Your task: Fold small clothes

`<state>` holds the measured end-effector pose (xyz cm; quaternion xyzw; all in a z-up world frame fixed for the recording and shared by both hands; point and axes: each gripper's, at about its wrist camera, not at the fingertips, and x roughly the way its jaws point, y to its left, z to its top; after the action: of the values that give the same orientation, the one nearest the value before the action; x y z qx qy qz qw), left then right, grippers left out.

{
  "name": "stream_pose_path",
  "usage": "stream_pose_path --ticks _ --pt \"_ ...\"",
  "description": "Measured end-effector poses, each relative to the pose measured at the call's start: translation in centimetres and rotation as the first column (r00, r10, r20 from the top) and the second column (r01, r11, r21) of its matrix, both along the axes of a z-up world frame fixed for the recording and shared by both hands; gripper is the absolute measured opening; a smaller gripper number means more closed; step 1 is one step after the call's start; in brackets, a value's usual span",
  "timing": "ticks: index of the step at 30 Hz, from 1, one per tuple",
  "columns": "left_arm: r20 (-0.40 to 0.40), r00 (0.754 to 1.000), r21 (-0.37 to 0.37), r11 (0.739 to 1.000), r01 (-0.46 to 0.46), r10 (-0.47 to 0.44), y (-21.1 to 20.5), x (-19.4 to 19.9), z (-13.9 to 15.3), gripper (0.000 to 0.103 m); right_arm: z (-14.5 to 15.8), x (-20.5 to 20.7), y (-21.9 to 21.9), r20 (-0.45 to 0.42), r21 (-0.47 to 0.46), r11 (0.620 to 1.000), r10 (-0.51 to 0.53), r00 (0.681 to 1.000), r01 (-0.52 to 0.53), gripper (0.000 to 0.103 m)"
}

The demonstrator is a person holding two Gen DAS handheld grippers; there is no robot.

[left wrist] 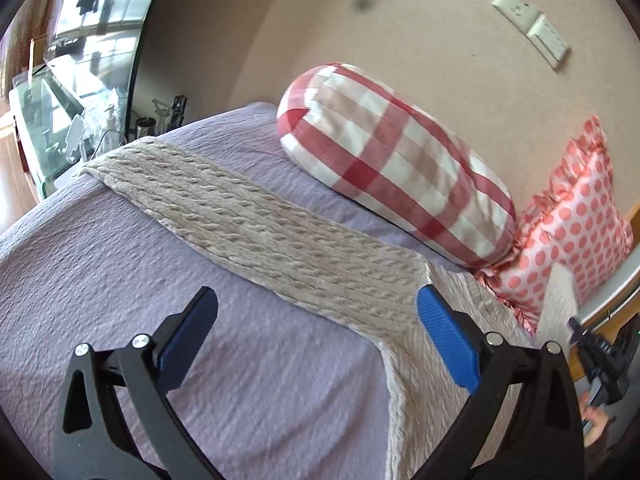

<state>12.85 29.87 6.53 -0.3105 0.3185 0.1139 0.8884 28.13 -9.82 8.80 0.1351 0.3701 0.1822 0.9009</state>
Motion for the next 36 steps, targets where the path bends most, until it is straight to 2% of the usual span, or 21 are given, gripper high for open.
stream_pose_path --ticks 3,5,6,9,10,12,15,17,18,19,20,21,22,24,27,29,30,32,33,34,36 --pt "-0.034 0.998 -0.084 0.995 -0.058 0.055 3.3 0.8 -1.4 0.09 -5.8 -0.4 6.0 -0.248 -0.079 0.986 0.125 0.961 -0.149 0.009" --pt "-0.059 0.994 -0.119 0.988 -0.098 0.091 5.3 1.1 -2.2 0.09 -6.6 -2.1 6.1 -0.292 -0.057 0.986 0.132 0.947 -0.155 0.015" --pt "-0.071 0.992 -0.131 0.984 -0.117 0.109 6.1 1.3 -2.6 0.089 -6.0 -3.5 5.3 -0.274 -0.017 0.99 0.133 0.952 -0.143 0.021" --pt "-0.083 0.984 -0.181 0.969 -0.169 0.156 8.6 1.5 -3.8 0.088 -3.0 -5.8 1.6 -0.171 0.06 0.995 0.083 0.982 -0.074 0.055" --pt "-0.087 0.981 -0.205 0.96 -0.19 0.176 9.5 1.5 -4.2 0.087 -1.7 -6.6 -0.2 -0.131 0.065 0.996 0.064 0.989 -0.056 0.06" --pt "-0.063 0.976 -0.242 0.946 -0.217 0.208 11.1 1.7 -4.5 0.082 0.3 -7.5 -2.4 -0.069 0.041 0.999 0.025 0.997 -0.022 0.063" --pt "-0.04 0.965 -0.317 0.912 -0.259 0.26 13.4 1.8 -5.2 0.067 1.4 -9.4 -5.2 -0.035 0.029 0.999 -0.025 0.999 0.026 0.067" --pt "-0.036 0.951 -0.373 0.879 -0.298 0.307 15.1 1.5 -5.9 0.052 1.3 -9.9 -6.6 -0.037 0.046 0.998 -0.039 0.999 0.041 0.068" --pt "-0.041 0.945 -0.391 0.865 -0.314 0.324 15.9 1.5 -6.2 0.041 1.2 -10.2 -7.3 -0.034 0.056 0.997 -0.046 0.998 0.048 0.069" --pt "-0.058 0.937 -0.4 0.852 -0.338 0.344 16.5 1.4 -6.5 0.024 1.4 -10.5 -7.8 -0.025 0.065 0.996 -0.056 0.998 0.057 0.07" --pt "-0.085 0.928 -0.394 0.843 -0.366 0.362 17.0 1.3 -6.8 0.015 1.3 -10.6 -8.2 -0.016 0.069 0.996 -0.063 0.998 0.064 0.071" --pt "-0.097 0.922 -0.392 0.837 -0.382 0.375 17.4 1.1 -6.8 0.008 1.4 -10.9 -8.6 -0.007 0.074 0.995 -0.068 0.998 0.068 0.072" --pt "-0.103 0.921 -0.382 0.84 -0.385 0.376 17.4 1.2 -6.5 0.008 1.4 -11.1 -8.9 -0.002 0.081 0.994 -0.069 0.998 0.069 0.072" --pt "-0.098 0.922 -0.27 0.881 -0.388 0.375 16.2 1.8 -4.0 0.007 1.4 -11.5 -9.9 0.011 0.097 0.992 -0.08 0.997 0.079 0.072" --pt "-0.025 0.956 0.004 0.956 -0.293 0.294 10.7 4.4 2.7 0.007 1.7 -12.1 -11.6 0.03 0.116 0.987 -0.111 0.993 0.107 0.072" --pt "0.033 0.986 0.201 0.966 -0.164 0.161 4.4 6.9 7.2 0.007 1.7 -12.3 -12.9 0.041 0.13 0.983 -0.138 0.99 0.131 0.072" --pt "0.053 0.996 0.296 0.951 -0.086 0.074 0.5 8.1 9.0 0.007 1.7 -12.4 -13.5 0.043 0.138 0.98 -0.151 0.988 0.144 0.072" --pt "0.066 0.989 0.461 0.883 0.089 -0.135 -8.6 9.9 11.2 0.007 1.5 -12.5 -14.8 0.038 0.158 0.972 -0.184 0.982 0.176 0.072" --pt "0.056 0.966 0.524 0.831 0.187 -0.252 -13.5 10.4 11.4 0.007 1.3 -12.5 -15.3 0.033 0.166 0.967 -0.201 0.979 0.193 0.072" --pt "0.032 0.931 0.57 0.771 0.282 -0.365 -18.5 10.7 10.9 0.007 1.1 -12.5 -15.7 0.026 0.173 0.963 -0.216 0.976 0.208 0.072" --pt "-0.058 0.836 0.623 0.634 0.457 -0.546 -27.6 10.7 8.2 0.008 0.5 -12.3 -16.4 0.007 0.18 0.957 -0.231 0.973 0.226 0.072"
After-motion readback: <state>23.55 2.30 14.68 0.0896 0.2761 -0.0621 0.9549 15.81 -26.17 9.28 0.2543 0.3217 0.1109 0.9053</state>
